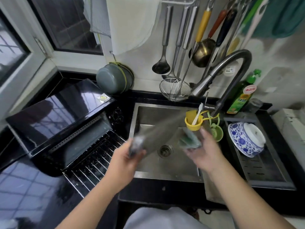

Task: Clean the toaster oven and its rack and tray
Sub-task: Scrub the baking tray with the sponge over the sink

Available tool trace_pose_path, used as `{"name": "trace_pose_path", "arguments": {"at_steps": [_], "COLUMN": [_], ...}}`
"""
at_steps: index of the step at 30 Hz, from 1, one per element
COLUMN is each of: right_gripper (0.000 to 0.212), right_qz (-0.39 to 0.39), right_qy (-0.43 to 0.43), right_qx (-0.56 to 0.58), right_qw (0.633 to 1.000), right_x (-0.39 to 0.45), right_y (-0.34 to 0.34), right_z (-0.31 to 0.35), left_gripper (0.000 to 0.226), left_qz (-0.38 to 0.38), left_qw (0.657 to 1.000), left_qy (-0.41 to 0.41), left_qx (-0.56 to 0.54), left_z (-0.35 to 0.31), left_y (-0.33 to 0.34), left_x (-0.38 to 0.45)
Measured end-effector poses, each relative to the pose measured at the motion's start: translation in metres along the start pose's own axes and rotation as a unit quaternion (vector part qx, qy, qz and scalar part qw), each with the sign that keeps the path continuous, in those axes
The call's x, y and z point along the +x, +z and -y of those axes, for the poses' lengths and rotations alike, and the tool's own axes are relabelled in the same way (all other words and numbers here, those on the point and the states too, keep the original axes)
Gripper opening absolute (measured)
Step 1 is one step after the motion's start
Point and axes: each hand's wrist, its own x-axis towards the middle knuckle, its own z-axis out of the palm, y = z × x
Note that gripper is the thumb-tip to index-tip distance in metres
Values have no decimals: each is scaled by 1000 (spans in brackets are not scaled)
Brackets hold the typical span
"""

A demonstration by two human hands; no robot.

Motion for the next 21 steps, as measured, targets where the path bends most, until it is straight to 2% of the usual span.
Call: {"name": "trace_pose_path", "arguments": {"at_steps": [1,2,4,6,9,11,12,13,14,15,16,17,18,19,21], "right_gripper": [56,63,61,55,31,18,14,12,12,13,15,17,19,20,25], "right_qz": [41,61,59,34,-56,-109,-125,-139,-149,-155,-156,-149,-138,-114,-23], "right_qy": [55,76,69,56,13,-20,-32,-40,-45,-45,-45,-44,-41,-27,30], "right_qx": [32,27,21,-9,-62,-96,-102,-100,-95,-87,-86,-88,-98,-108,-135], "right_qw": [997,995,996,998,996,989,986,984,983,983,983,984,985,987,990], "right_x": [-6,-8,-4,-1,6,7,8,8,9,9,10,8,7,3,-4], "right_y": [1,1,-1,0,2,4,5,5,4,4,3,4,5,7,6], "right_z": [-4,-7,-6,-6,-12,-15,-15,-15,-16,-17,-21,-24,-28,-30,-29], "left_gripper": [22,24,23,25,35,55,64,71,75,74,66,52,41,38,40], "left_qz": [45,89,170,216,205,136,83,19,-37,-86,-128,-150,-142,-120,-125], "left_qw": [990,963,896,854,831,855,884,924,966,988,960,899,847,832,838], "left_qy": [88,177,309,364,358,264,201,124,22,-103,-206,-284,-329,-348,-358], "left_qx": [102,183,269,304,374,426,415,362,256,74,-137,-300,-394,-415,-393], "left_z": [4,7,17,22,36,49,52,50,43,32,19,12,10,8,4], "left_y": [3,4,5,2,-8,-8,-5,-1,4,10,16,22,26,29,33], "left_x": [1,2,6,10,12,4,-5,-14,-23,-28,-28,-26,-21,-16,-10]}}
